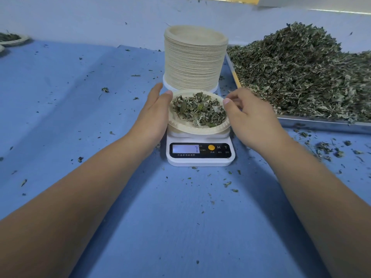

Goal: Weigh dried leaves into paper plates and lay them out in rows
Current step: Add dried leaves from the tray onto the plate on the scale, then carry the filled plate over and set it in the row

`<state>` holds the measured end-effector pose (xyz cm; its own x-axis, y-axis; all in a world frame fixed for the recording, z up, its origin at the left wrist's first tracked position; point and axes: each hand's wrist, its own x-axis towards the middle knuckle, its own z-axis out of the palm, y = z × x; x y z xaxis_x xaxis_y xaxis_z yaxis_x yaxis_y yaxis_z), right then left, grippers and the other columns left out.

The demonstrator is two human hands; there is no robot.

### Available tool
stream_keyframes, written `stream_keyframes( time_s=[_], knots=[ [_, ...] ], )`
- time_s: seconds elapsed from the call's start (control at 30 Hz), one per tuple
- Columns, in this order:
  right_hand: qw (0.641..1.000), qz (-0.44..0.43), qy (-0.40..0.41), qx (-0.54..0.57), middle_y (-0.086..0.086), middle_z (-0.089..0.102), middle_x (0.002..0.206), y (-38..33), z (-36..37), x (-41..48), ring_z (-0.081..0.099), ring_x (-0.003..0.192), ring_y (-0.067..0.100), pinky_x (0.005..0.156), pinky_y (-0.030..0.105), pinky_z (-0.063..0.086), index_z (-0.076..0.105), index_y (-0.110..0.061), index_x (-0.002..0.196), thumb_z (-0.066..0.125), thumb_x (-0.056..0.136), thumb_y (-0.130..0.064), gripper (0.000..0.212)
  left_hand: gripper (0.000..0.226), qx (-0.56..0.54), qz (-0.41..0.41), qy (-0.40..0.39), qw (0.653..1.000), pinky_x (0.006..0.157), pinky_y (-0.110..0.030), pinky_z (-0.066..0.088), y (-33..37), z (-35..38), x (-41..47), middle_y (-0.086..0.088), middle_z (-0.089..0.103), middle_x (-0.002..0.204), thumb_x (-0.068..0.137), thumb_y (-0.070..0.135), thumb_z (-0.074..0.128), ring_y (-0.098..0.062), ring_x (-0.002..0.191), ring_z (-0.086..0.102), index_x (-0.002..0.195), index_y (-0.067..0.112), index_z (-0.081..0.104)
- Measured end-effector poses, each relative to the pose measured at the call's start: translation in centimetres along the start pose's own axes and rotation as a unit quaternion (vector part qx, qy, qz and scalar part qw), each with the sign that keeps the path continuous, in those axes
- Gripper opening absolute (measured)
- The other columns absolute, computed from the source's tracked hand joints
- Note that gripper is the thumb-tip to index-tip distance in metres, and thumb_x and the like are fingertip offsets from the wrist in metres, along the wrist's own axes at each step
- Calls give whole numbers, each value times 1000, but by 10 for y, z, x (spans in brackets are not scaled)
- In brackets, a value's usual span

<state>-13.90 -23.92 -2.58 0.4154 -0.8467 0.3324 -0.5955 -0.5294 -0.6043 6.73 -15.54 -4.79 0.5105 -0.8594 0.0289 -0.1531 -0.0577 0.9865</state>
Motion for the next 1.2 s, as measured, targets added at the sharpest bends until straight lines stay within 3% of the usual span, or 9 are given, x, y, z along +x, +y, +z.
stream_keyframes(
  time_s=[0.13, 0.23, 0.5, 0.6, 0.73, 0.83, 0.93, 1.1, 1.2],
  knots=[
    [998, 26, 7, 53, -12, 65, 99, -3, 3, 2, 60, 86, 5, 70, 30, 44, 62, -30, 108, 45, 101, -47, 26, 52, -86, -43, 0, 995, 117, -43, 40, 8, 4, -6, 15, 61, 139, 84, 51, 46, -9, 129, 57, 131, 39, 63],
    [980, 76, 18, 182, -7, 69, 94, -13, 4, 5, 63, 88, 12, 80, 40, 52, 68, -28, 93, 51, 98, -42, 23, 34, -194, -104, 46, 974, 87, -39, 55, 20, 2, -9, 2, 74, 81, 93, 32, 51, -18, 77, 73, 69, 26, 74],
    [947, 28, -72, 312, -4, 72, 105, -80, 37, -5, 66, 98, 8, 83, 32, 51, 71, -27, 97, 69, 89, -22, 10, 35, -271, -86, 247, 926, 87, -37, 60, 39, -62, -15, 6, 67, 97, 103, 11, 47, -15, 83, 70, 129, 21, 67],
    [938, -11, -136, 319, -1, 71, 111, -123, 67, -10, 66, 105, 15, 95, 43, 54, 68, -26, 99, 73, 81, -25, 19, 32, -272, -63, 303, 911, 79, -36, 61, 36, -113, -29, 4, 69, 91, 101, 6, 46, -16, 79, 70, 118, 18, 70],
    [921, -71, -233, 304, 1, 73, 94, -185, 115, -22, 58, 68, 15, 68, 39, 51, 63, -31, 99, 75, 75, -24, 28, 26, -247, -53, 384, 888, 68, -32, 57, 25, -195, -63, 10, 64, 66, 99, 8, 49, -17, 66, 63, 85, 21, 67],
    [899, -127, -292, 301, 4, 75, 106, -233, 148, -32, 66, 76, 21, 83, 49, 56, 60, -33, 100, 81, 77, -18, 34, 35, -210, -58, 436, 873, 77, -37, 48, 7, -258, -96, 4, 55, 72, 96, 2, 45, -20, 80, 51, 70, 20, 60],
    [866, -197, -376, 264, -2, 76, 91, -274, 183, -45, 67, 74, 12, 71, 37, 54, 66, -28, 98, 84, 79, -23, 27, 34, -202, -66, 503, 837, 80, -32, 57, -10, -315, -135, 7, 67, 88, 97, 4, 45, -18, 84, 65, 90, 22, 73],
    [822, -275, -432, 249, 10, 74, 114, -342, 253, -79, 64, 119, 19, 106, 45, 49, 77, -21, 96, 87, 77, -18, 22, 42, -125, -69, 601, 786, 58, -24, 58, -34, -392, -201, 6, 73, 92, 92, 1, 42, -12, 80, 70, 101, 27, 73],
    [802, -312, -452, 236, 27, 68, 114, -380, 289, -101, 53, 128, 34, 104, 55, 46, 77, -25, 97, 88, 75, -27, 24, 38, -102, -84, 639, 757, 79, -33, 62, -43, -427, -232, 3, 73, 103, 93, 3, 43, -18, 97, 71, 96, 27, 72]
  ],
)
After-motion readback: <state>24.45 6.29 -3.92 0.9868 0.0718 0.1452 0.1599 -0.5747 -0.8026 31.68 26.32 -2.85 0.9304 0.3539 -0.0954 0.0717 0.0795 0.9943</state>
